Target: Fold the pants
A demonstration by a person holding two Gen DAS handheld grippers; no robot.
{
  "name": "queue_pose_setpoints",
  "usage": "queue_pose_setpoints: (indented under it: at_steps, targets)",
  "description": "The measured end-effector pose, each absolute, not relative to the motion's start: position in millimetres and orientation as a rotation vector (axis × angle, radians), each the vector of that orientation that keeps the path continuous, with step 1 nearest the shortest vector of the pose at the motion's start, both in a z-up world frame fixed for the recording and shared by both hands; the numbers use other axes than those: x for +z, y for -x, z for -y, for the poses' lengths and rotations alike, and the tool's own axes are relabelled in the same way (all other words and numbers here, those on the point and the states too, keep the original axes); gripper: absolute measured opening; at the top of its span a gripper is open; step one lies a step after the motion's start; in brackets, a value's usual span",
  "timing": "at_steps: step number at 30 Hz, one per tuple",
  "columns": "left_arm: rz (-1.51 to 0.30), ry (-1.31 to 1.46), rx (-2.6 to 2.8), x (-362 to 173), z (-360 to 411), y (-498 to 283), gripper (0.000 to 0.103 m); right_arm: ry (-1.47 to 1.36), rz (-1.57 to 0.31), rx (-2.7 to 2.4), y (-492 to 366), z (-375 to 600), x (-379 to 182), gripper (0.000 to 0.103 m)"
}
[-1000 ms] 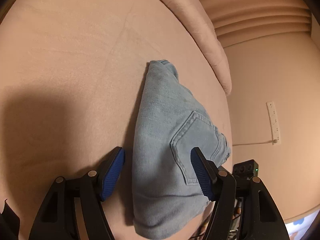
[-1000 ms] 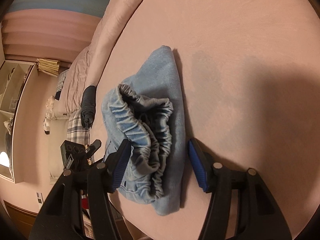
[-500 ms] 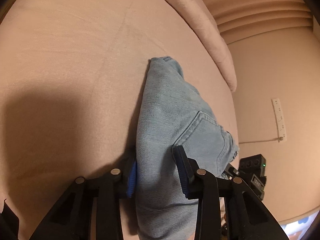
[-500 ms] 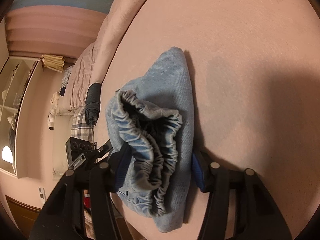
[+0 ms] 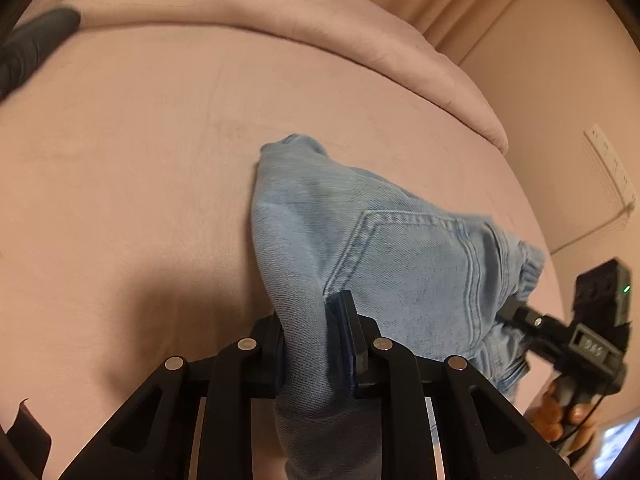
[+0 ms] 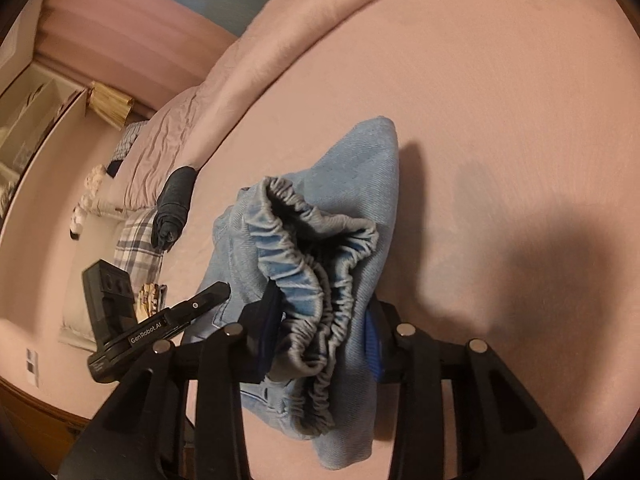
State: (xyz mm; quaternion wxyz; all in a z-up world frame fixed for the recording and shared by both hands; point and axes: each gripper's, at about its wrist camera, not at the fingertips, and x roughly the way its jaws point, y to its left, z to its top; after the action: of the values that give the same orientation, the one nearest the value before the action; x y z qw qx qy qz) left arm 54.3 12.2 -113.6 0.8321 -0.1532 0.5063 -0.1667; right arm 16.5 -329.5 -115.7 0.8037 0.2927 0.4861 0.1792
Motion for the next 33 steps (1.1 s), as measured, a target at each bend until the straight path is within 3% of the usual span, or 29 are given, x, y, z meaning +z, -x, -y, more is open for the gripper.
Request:
queue_pose_setpoints:
  at_steps: [18, 33]
  targets:
    - [-0.941, 0.298, -0.275, -69.7, -47.5, -34.5, 0.02, -0.481, -0.938, 0.502, -25.4, 286.8, -72.3, 0.036]
    - [-0.871, 0.292, -0.227, -46.1, -65.9, -81.7, 0.02, -0.433, -0.88, 0.563, -76.3, 256.6, -54.4, 0.036]
